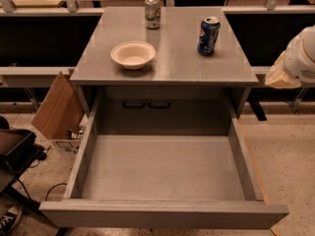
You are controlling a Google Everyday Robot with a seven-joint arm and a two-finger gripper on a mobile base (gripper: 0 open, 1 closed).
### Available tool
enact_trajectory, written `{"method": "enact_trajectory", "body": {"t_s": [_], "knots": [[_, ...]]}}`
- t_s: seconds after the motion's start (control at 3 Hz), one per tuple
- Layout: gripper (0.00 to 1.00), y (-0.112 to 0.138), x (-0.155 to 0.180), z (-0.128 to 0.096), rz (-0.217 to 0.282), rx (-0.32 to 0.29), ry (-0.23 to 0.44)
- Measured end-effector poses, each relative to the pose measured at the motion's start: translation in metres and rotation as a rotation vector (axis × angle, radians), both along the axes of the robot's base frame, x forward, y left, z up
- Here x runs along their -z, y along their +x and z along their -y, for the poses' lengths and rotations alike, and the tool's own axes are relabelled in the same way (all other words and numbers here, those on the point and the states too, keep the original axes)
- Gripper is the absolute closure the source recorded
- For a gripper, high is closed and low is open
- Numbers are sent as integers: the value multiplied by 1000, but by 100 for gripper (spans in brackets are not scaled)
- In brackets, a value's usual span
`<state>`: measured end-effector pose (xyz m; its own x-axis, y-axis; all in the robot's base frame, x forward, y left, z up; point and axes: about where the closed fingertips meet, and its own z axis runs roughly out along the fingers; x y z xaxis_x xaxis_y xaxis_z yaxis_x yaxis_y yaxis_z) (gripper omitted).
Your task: Open top drawer
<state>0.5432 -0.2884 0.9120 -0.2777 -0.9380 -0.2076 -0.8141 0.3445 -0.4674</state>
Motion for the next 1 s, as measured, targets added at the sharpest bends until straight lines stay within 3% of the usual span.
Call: {"method": "enact_trajectory", "body": {"t_s": [0.33,1.0], "knots": [[82,1,-3,-1,7,-1,0],[36,1,-3,-2,5,-4,-1]]}}
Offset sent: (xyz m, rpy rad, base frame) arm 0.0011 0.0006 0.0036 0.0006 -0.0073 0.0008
